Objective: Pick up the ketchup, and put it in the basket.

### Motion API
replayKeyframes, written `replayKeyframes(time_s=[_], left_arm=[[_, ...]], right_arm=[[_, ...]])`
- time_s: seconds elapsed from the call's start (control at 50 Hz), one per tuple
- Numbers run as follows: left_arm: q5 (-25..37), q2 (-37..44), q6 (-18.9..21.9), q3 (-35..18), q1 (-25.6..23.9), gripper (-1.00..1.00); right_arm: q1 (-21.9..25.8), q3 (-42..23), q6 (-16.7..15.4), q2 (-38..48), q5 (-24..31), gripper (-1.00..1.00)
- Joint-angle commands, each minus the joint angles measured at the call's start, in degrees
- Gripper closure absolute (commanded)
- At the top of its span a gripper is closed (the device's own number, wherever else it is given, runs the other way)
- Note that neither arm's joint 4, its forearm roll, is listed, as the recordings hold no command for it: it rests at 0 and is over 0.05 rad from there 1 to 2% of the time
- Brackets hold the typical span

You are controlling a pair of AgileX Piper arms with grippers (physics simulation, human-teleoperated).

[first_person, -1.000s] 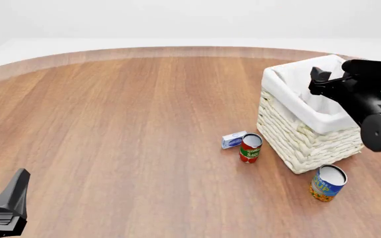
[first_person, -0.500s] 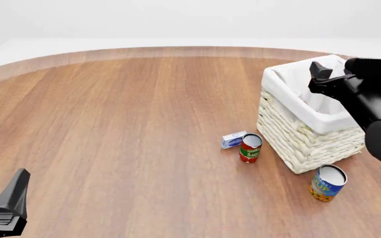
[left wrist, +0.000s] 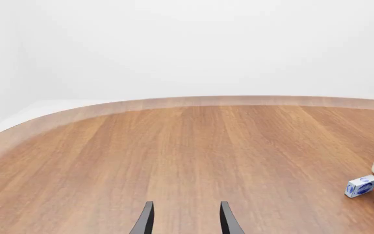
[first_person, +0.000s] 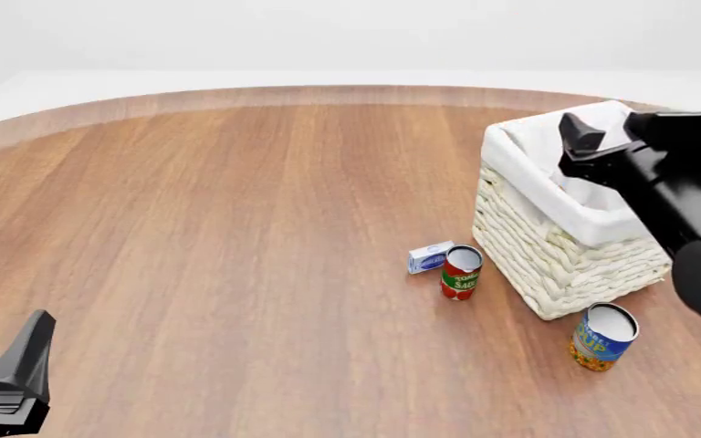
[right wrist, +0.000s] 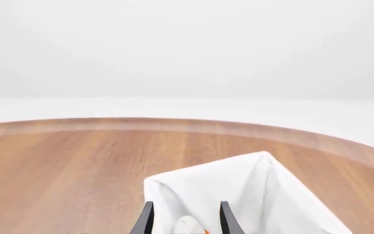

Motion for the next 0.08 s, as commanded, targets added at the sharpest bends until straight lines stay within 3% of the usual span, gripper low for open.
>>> replayKeyframes(time_s=[0.02, 0.08], left_arm=[[0.0, 0.0, 0.0, 0.0, 0.0, -1.0], [0.0, 0.0, 0.0, 0.0, 0.0, -1.0]], right_arm=[[2.1, 1.5, 0.1, -1.7, -0.9, -1.0], [2.7, 1.8, 0.1, -1.9, -1.3, -1.0]])
